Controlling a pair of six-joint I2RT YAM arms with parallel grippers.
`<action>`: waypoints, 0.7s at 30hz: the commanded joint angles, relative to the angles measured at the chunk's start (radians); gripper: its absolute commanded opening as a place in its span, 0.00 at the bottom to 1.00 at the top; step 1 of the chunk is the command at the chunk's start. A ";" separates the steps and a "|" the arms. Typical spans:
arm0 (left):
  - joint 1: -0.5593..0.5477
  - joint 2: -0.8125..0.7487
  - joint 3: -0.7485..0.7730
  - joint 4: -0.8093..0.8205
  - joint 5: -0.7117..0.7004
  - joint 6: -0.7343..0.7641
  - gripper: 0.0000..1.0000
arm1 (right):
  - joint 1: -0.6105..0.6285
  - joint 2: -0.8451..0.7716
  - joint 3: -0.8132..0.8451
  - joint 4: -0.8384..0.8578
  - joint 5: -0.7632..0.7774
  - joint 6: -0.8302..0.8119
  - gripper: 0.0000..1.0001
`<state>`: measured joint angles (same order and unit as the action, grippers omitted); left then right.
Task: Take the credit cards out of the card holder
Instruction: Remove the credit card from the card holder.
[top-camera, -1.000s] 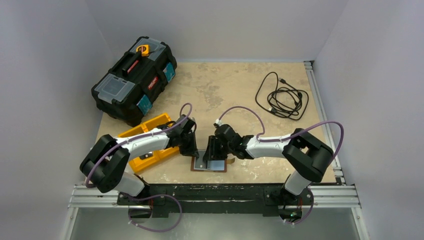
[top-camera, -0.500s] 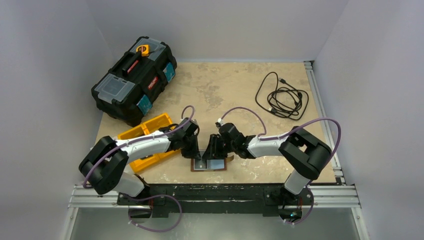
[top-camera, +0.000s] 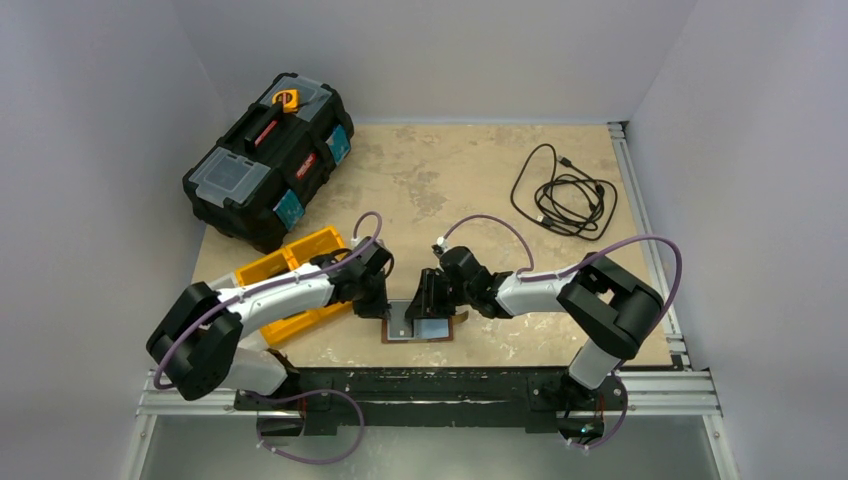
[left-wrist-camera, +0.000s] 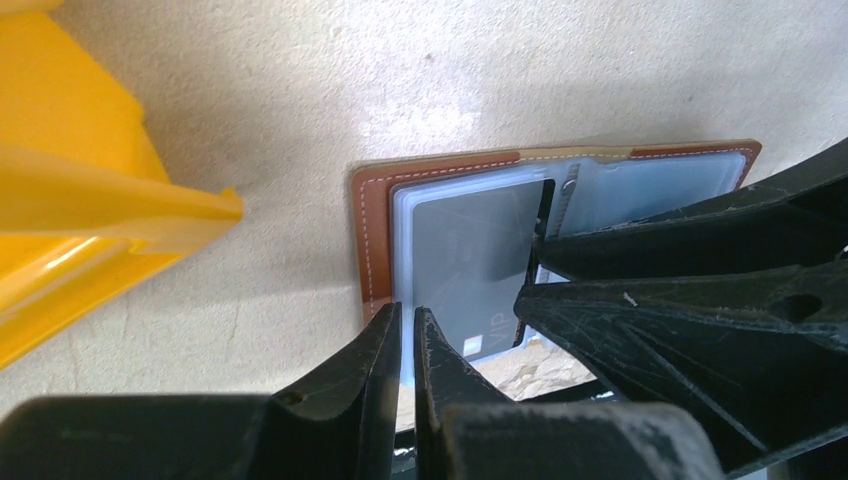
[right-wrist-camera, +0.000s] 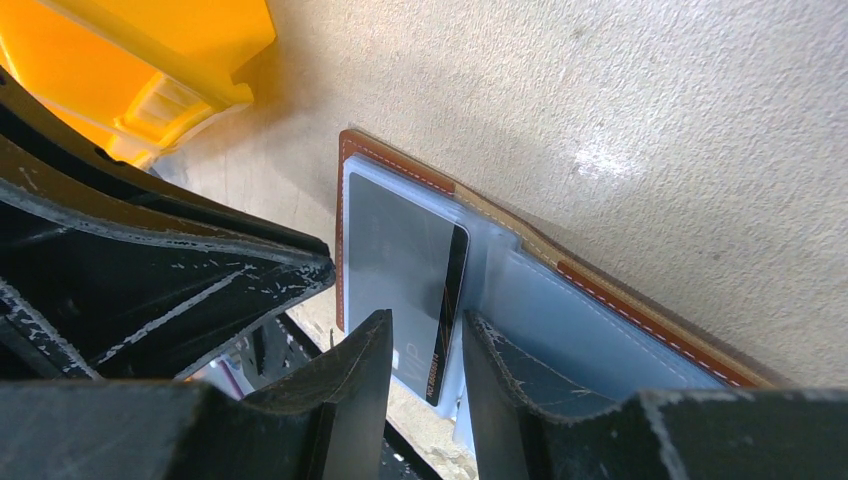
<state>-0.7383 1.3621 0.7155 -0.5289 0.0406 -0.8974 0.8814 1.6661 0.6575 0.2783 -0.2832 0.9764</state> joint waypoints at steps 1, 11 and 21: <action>-0.003 0.021 -0.008 0.085 0.032 0.016 0.08 | -0.011 0.023 -0.025 -0.039 0.042 -0.021 0.33; -0.006 0.112 -0.015 0.102 0.045 -0.023 0.01 | -0.012 0.045 -0.027 -0.017 0.028 -0.021 0.33; -0.019 0.138 -0.027 0.080 0.005 -0.073 0.00 | -0.045 0.029 -0.077 0.065 -0.024 -0.001 0.33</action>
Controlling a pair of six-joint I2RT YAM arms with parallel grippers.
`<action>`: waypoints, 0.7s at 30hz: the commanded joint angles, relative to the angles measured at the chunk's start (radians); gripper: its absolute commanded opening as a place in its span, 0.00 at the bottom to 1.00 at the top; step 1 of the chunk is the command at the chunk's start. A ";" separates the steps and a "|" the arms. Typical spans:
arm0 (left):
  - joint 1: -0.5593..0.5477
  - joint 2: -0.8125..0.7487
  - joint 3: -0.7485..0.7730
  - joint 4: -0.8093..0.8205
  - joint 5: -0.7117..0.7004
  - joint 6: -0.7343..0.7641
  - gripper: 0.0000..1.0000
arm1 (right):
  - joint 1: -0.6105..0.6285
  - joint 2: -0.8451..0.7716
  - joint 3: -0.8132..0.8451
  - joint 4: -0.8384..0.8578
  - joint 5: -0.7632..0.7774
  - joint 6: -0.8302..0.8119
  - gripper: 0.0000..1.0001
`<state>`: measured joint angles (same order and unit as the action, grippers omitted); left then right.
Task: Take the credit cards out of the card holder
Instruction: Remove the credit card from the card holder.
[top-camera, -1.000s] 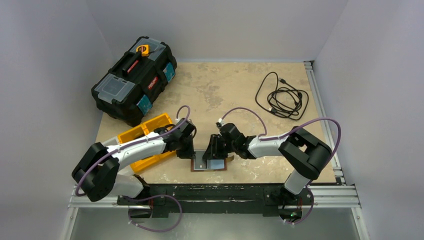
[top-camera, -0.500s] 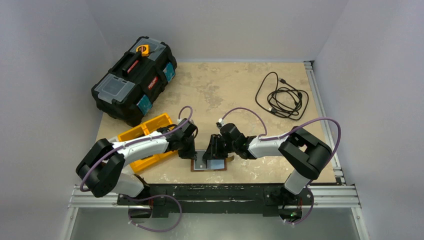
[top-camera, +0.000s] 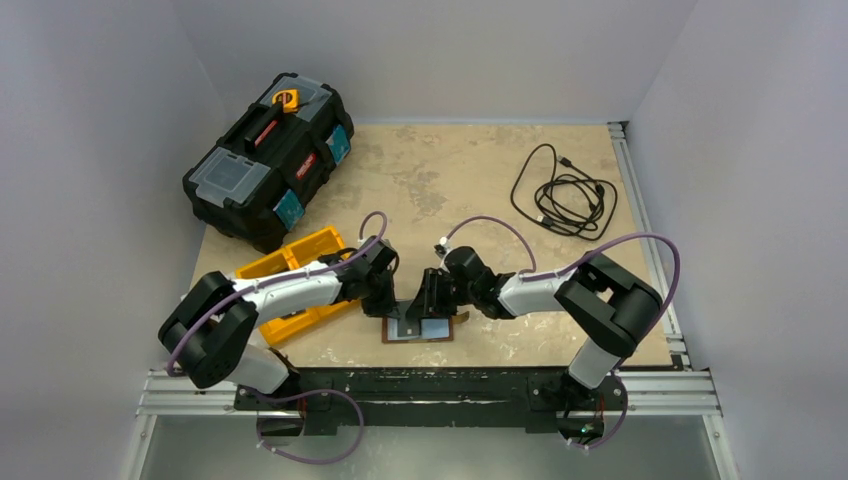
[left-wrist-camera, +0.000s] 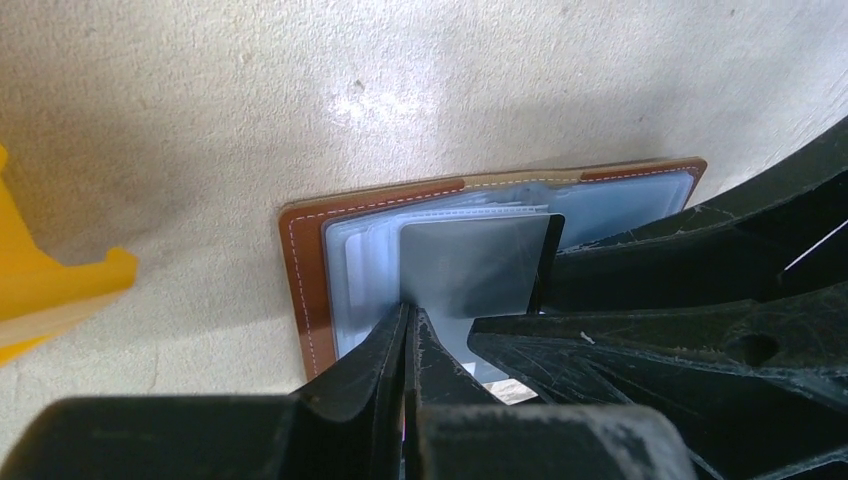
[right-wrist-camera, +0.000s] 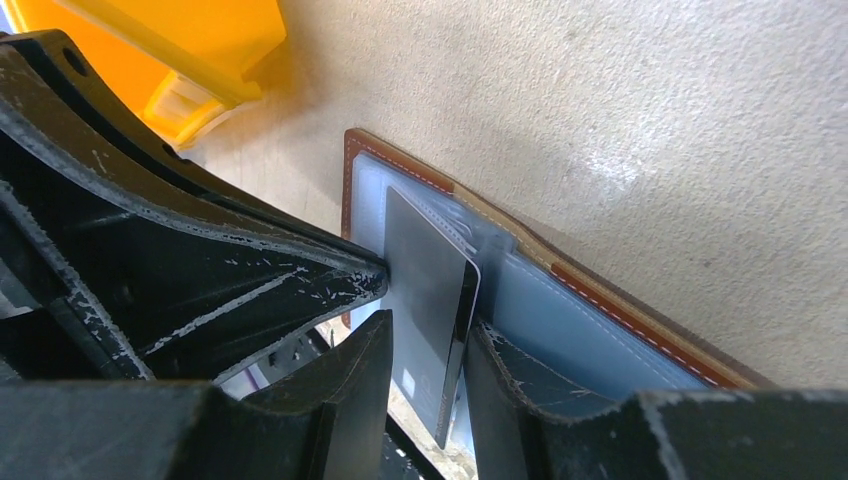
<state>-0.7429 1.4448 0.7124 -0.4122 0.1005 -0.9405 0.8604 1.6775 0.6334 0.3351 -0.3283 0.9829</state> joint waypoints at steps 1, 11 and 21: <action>-0.015 0.062 -0.024 -0.042 -0.058 -0.033 0.00 | -0.035 0.011 -0.073 0.032 0.007 -0.002 0.33; -0.015 0.093 -0.032 -0.066 -0.081 -0.070 0.00 | -0.117 -0.021 -0.218 0.332 -0.129 0.091 0.34; -0.015 0.092 -0.039 -0.061 -0.078 -0.078 0.00 | -0.133 0.038 -0.282 0.548 -0.193 0.190 0.27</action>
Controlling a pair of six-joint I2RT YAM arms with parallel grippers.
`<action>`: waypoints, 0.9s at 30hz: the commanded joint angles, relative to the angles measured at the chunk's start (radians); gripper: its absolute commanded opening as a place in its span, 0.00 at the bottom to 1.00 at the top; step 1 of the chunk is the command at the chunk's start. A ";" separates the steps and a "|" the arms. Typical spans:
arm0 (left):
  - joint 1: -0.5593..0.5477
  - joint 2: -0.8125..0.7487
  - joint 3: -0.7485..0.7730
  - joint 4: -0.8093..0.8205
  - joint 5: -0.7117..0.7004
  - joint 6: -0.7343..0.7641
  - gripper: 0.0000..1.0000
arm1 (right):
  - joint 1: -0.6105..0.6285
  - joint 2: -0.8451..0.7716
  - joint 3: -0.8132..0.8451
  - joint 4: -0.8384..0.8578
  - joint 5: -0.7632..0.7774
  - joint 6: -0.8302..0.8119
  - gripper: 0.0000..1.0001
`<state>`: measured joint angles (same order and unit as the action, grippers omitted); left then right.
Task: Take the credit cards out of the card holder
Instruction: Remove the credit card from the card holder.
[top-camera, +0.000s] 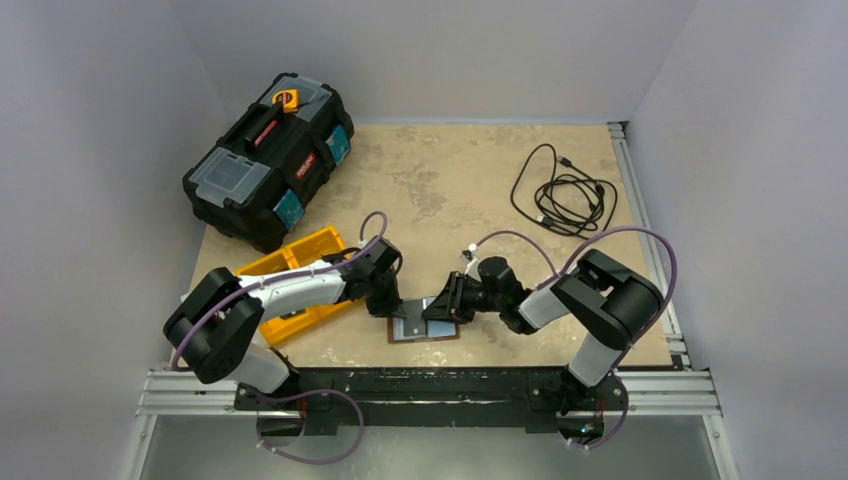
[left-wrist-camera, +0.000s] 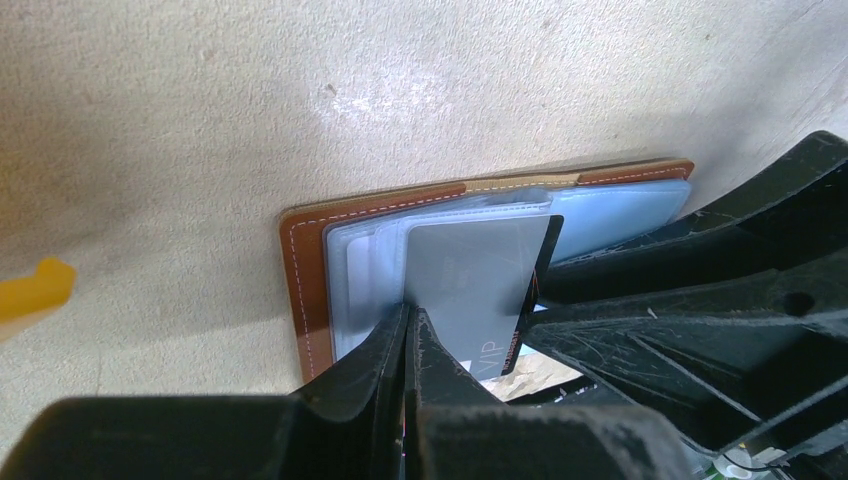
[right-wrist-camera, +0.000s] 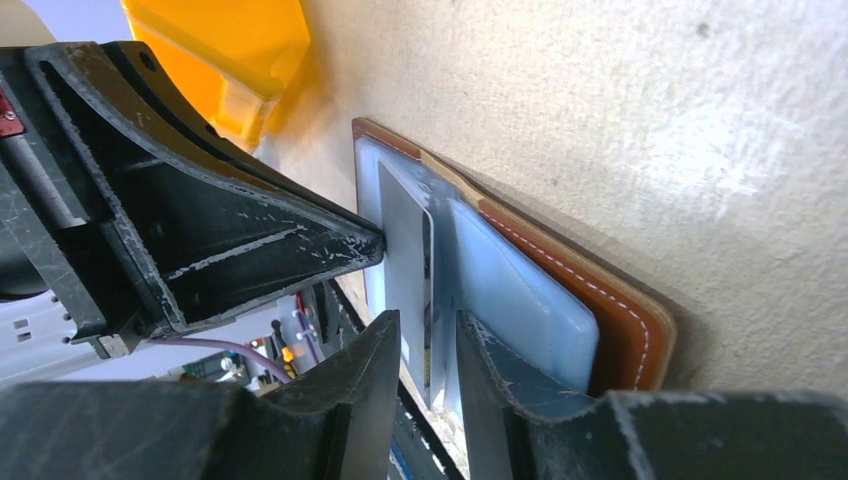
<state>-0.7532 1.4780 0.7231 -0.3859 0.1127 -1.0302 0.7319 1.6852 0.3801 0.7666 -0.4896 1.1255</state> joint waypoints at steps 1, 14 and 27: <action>-0.005 0.059 -0.050 -0.088 -0.090 0.012 0.00 | -0.006 0.038 -0.036 0.135 -0.035 0.058 0.26; -0.005 0.054 -0.055 -0.086 -0.087 0.009 0.00 | -0.005 0.072 -0.057 0.242 -0.044 0.103 0.03; 0.024 0.038 -0.076 -0.119 -0.109 0.013 0.00 | -0.017 -0.102 -0.048 -0.069 0.090 -0.015 0.00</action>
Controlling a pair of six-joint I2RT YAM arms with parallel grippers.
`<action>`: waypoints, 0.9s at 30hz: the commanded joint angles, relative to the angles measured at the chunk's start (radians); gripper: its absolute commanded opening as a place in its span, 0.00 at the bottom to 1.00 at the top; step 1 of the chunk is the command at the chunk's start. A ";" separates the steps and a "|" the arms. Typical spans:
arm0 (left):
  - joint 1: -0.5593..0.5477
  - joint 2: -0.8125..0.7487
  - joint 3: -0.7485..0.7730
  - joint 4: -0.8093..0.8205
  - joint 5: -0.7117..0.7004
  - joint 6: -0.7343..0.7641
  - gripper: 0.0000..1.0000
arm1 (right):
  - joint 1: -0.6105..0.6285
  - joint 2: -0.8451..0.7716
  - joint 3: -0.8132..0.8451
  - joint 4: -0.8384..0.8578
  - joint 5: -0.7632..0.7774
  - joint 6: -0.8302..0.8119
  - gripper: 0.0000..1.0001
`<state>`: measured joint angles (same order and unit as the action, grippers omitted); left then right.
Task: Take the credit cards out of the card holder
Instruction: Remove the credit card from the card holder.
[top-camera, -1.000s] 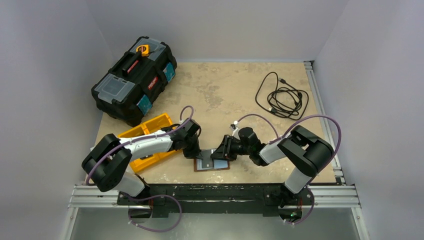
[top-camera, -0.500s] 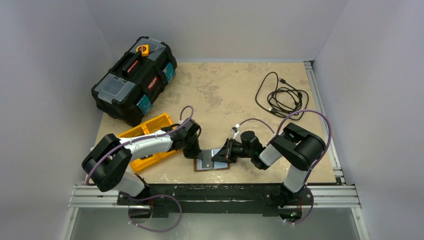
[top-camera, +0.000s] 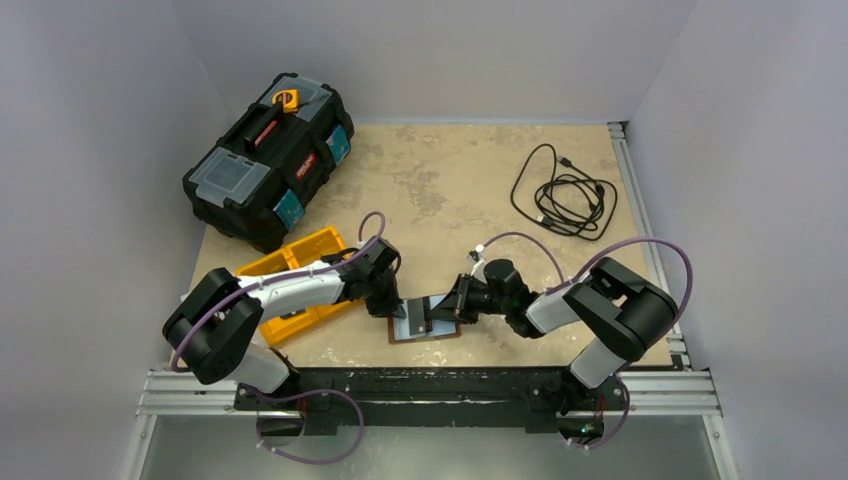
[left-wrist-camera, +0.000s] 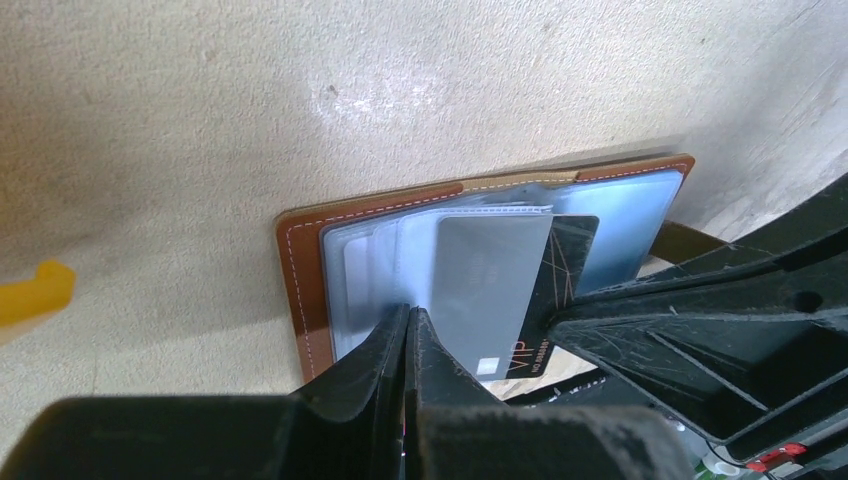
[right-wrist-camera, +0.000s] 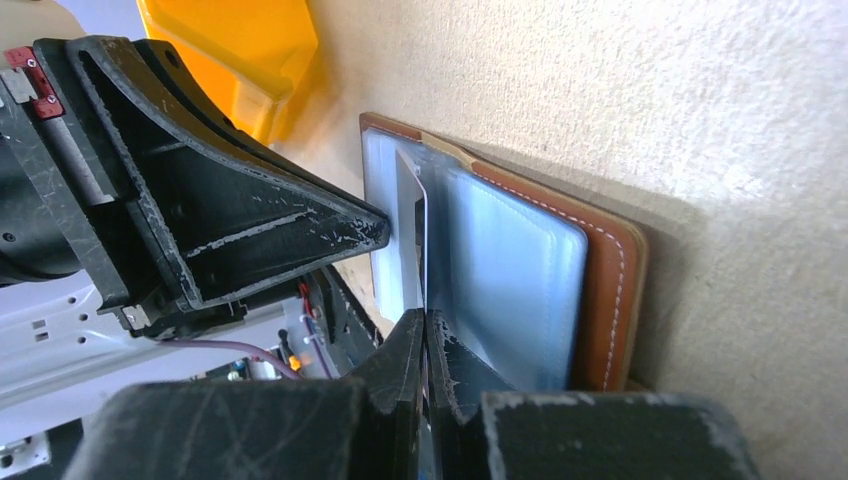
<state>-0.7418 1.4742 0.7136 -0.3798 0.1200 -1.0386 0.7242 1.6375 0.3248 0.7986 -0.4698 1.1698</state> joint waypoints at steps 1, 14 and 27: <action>0.013 0.042 -0.066 -0.124 -0.117 0.022 0.00 | -0.010 -0.059 0.011 -0.117 0.073 -0.065 0.00; 0.012 0.060 -0.062 -0.100 -0.105 0.026 0.00 | -0.010 0.030 0.057 -0.064 0.026 -0.078 0.31; 0.012 0.074 -0.059 -0.110 -0.105 0.022 0.00 | -0.033 -0.097 0.037 -0.242 0.088 -0.132 0.00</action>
<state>-0.7376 1.4769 0.7105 -0.3721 0.1287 -1.0386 0.7116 1.6321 0.3714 0.6975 -0.4561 1.1069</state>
